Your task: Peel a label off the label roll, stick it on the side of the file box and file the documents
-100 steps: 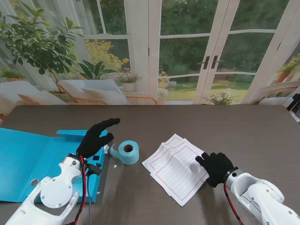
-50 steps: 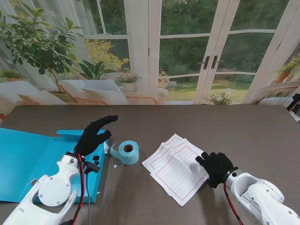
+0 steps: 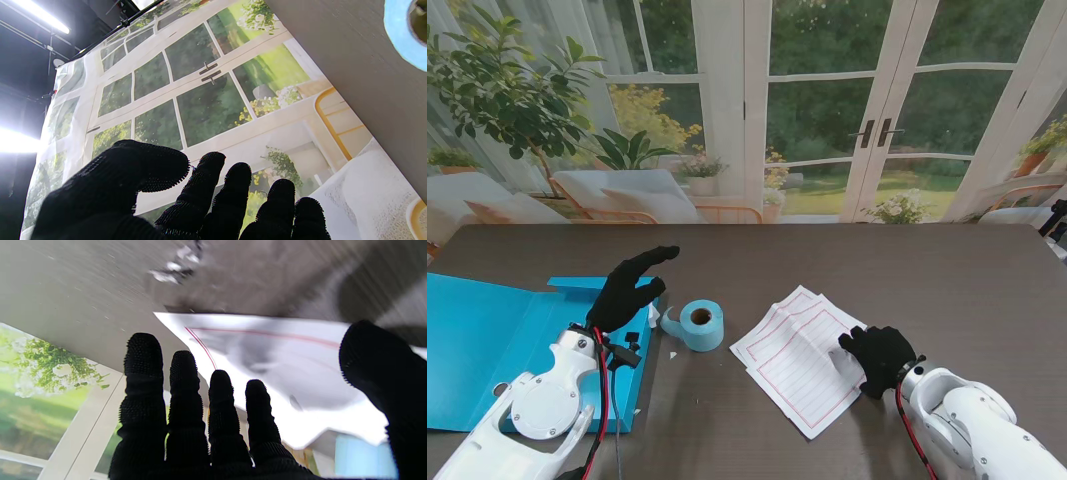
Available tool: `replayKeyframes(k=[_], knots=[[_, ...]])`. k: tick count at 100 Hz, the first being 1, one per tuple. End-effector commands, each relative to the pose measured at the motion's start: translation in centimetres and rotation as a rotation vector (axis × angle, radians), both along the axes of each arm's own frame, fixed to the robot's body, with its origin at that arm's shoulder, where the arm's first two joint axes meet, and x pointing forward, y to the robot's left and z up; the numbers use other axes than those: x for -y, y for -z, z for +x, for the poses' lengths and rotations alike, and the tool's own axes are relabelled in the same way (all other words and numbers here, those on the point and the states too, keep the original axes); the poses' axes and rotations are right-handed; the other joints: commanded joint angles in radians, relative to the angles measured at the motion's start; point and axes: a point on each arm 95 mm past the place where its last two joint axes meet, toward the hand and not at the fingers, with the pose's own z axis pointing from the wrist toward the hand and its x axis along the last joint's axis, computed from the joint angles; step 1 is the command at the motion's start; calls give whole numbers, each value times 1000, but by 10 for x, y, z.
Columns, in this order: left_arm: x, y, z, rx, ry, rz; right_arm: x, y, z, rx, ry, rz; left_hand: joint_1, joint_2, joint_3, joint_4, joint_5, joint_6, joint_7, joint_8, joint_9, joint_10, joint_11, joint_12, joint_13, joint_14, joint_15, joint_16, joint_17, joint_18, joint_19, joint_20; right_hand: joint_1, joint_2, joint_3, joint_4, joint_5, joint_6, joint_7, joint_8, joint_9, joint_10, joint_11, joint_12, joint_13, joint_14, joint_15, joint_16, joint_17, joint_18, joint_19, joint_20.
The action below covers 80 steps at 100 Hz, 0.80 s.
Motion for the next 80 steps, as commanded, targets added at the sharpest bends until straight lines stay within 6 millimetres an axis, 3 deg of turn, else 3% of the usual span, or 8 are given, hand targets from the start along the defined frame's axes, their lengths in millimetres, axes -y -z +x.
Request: replayKeyframes(k=[1, 18, 34, 42, 63, 72, 80], knots=[[1, 2, 0, -4, 17, 9, -4, -3, 6, 7, -1, -18, -20, 30, -12, -31, 10, -16, -18, -4, 4, -8, -7, -9, 17, 1, -1, 5, -10, -28, -27, -8, -10, -57, 17, -25, 5, 6, 6, 20, 16, 4, 15, -6, 34, 5, 0, -6, -452, 23, 37, -22], [-1, 4, 0, -8, 17, 6, -4, -3, 8, 11, 1, -19, -21, 33, -13, -33, 10, -15, -19, -4, 5, -7, -8, -9, 17, 1, -2, 5, -11, -28, -27, -8, 25, 17, 5, -14, 33, -1, 8, 22, 38, 3, 19, -5, 51, 10, 6, -1, -446, 25, 44, -22], [-2, 7, 0, -18, 15, 5, -4, -3, 8, 11, 1, -19, -20, 34, -14, -33, 11, -15, -18, -4, 3, -6, -8, -9, 16, 4, -2, 5, -13, -28, -28, -9, 7, -8, -12, -15, -2, 10, -8, 17, 17, 7, 10, -8, 34, 12, -1, -3, -461, 25, 40, -25], [-2, 6, 0, -16, 15, 5, -4, -3, 8, 11, 1, -19, -21, 35, -14, -34, 10, -15, -19, -4, 4, -7, -8, -9, 17, 3, -1, 5, -12, -28, -28, -8, -19, -27, -19, -21, -75, 31, -40, 2, -34, 9, 1, -9, -2, 14, -12, -5, -487, 23, 27, -29], [-2, 6, -1, -10, 16, 7, -4, -4, 10, 5, -2, -20, -21, 35, -14, -35, 11, -15, -19, -4, 5, -7, -7, -9, 19, 3, -1, 5, -12, -28, -28, -8, -109, -138, 16, -51, -89, 62, -292, -150, -179, 11, -10, -6, -111, 12, -35, -5, -551, 20, -35, -16], [-1, 3, -4, -9, 16, 4, -2, -8, 12, 4, -9, -28, -21, 37, -15, -35, 12, -15, -18, -4, 6, -6, -7, -9, 20, 5, -1, 6, -12, -27, -28, -8, -125, -216, 57, -67, -91, 85, -377, -158, -224, 19, -12, -3, -149, 10, -42, -7, -573, 19, -65, -8], [-1, 1, -5, -11, 16, 1, 1, -8, 15, 17, -15, -47, -21, 36, -15, -35, 12, -14, -18, -4, 8, -6, -7, -9, 23, 5, 0, 6, -11, -27, -28, -8, -137, -281, 95, -83, -90, 106, -439, -123, -252, 22, -13, -2, -170, 8, -52, -13, -581, 18, -84, 0]])
